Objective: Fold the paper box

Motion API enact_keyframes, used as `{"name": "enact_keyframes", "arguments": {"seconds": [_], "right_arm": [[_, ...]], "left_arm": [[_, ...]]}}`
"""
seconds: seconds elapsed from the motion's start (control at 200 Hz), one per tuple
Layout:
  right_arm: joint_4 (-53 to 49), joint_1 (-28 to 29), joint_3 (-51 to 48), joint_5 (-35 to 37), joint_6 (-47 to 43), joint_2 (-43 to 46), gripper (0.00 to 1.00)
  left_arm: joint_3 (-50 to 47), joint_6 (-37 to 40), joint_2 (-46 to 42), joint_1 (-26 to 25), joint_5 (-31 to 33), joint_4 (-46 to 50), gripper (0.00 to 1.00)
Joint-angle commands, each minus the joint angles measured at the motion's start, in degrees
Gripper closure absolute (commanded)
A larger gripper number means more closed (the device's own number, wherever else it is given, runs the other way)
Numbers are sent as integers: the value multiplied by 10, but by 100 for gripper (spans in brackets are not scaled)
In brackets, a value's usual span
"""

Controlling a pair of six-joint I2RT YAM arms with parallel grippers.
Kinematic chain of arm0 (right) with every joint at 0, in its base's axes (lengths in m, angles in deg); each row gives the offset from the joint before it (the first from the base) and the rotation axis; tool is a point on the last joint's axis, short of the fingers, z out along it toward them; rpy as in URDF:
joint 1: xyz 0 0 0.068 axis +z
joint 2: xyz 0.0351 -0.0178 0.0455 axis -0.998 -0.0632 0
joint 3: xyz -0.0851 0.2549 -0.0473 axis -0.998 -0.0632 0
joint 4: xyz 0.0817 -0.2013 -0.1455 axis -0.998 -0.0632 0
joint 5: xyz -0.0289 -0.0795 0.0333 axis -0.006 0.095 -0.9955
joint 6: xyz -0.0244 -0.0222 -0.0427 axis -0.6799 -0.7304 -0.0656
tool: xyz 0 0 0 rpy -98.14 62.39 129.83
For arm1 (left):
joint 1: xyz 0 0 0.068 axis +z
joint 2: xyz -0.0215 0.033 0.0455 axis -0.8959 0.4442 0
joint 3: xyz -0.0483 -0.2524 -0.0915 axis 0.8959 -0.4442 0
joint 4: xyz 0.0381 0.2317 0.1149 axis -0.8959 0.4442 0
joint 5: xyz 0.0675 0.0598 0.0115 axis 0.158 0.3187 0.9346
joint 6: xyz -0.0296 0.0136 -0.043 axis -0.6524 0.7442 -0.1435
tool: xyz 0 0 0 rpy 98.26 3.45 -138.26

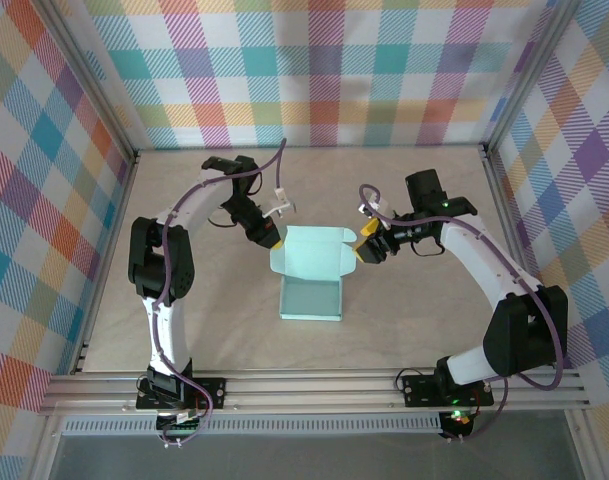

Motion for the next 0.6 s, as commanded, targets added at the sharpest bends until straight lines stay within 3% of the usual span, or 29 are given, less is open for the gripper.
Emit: {"name": "enact_keyframes", "arguments": {"seconds": [0.0,0.265,0.37,0.525,0.595], "right_arm": [[17,-2,-8,-7,20,14,31],[-11,-2,22,58,-2,-30,33],[-34,-2,53,58,-25,-61,38],[-86,2,103,41,-75,-108,54],[-102,6,119,45,-93,-126,54]], "left_arm": [[3,7,-9,7,-8,11,100],[-23,3,-42,5,-25,-27,100],[-40,15,-55,2,-13,-34,100],[-43,23,-57,1,-4,-31,100],[-38,24,-57,1,-12,-26,100]]}}
